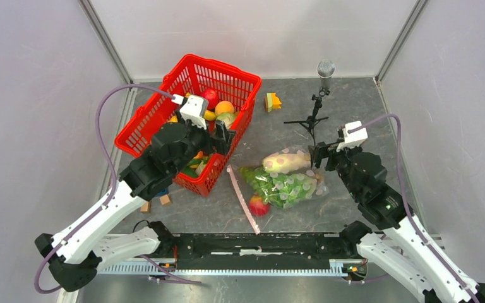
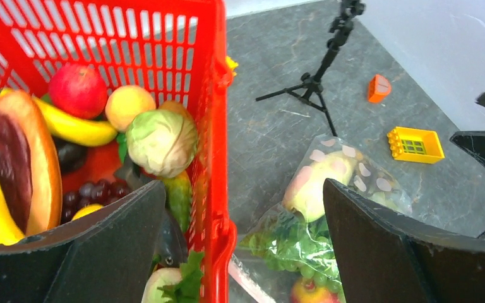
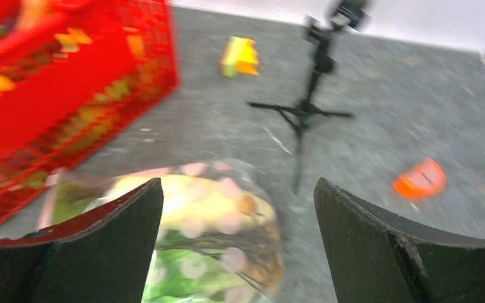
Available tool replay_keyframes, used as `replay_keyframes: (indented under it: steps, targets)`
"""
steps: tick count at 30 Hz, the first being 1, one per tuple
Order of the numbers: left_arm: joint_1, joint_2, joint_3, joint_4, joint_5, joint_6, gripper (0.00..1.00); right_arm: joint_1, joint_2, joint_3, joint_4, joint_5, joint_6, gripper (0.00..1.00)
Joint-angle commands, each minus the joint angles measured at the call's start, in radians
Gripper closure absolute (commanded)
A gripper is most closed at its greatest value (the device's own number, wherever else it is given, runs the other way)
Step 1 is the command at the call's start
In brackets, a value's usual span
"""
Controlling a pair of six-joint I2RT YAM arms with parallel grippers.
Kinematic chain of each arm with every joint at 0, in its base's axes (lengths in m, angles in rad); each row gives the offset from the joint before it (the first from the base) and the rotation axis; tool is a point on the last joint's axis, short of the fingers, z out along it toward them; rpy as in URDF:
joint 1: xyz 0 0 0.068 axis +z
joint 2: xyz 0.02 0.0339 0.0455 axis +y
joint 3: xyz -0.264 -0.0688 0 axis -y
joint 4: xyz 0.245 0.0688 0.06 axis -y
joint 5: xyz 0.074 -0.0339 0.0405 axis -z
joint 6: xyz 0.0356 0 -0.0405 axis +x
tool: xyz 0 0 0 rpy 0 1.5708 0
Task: Place the food in the zip-top bag and seal the zipper
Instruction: Reset both arms
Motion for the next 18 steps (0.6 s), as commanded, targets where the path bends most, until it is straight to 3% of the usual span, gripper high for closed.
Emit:
replay_keyframes:
  steps: [1,6,12,18]
  targets:
    - [0.004,0.028,0.035,-0.080,-0.181,-0.163,0.00,0.000,-0.001,-0.042,-0.014,0.474,0.092,0.05]
    - [0.005,0.030,0.046,-0.124,-0.313,-0.207,0.00,0.000,-0.041,-0.098,0.033,0.626,0.109,0.02]
    - [0.005,0.007,0.050,-0.139,-0.414,-0.206,0.00,0.000,-0.004,-0.076,0.044,0.626,0.061,0.02]
    - [0.004,0.010,0.045,-0.139,-0.426,-0.202,0.00,0.000,0.053,-0.035,0.016,0.593,0.062,0.02]
